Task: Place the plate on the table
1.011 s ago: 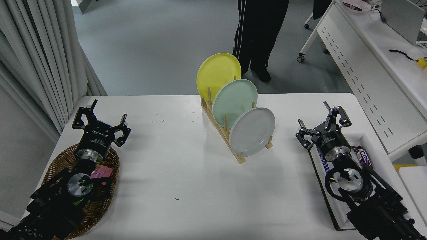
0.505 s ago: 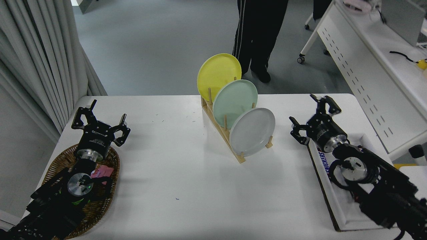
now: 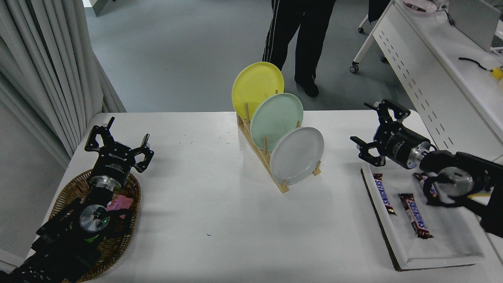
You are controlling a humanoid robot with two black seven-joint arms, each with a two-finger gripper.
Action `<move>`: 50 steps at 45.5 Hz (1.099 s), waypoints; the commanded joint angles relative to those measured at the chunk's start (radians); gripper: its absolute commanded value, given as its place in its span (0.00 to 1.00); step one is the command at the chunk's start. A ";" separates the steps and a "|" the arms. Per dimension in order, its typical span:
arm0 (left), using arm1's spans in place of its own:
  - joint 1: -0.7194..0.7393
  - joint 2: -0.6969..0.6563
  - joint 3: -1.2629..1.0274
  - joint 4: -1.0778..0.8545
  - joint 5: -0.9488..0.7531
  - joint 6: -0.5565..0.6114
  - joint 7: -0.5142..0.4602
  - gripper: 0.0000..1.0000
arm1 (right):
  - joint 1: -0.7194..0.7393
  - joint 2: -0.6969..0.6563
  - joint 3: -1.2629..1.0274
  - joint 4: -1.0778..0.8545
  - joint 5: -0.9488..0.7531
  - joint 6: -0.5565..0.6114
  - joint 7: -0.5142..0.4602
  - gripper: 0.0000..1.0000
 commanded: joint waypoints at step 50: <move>0.000 0.000 0.000 0.000 0.000 -0.001 -0.001 1.00 | 0.200 0.368 -0.121 -0.099 -0.071 -0.287 -0.219 1.00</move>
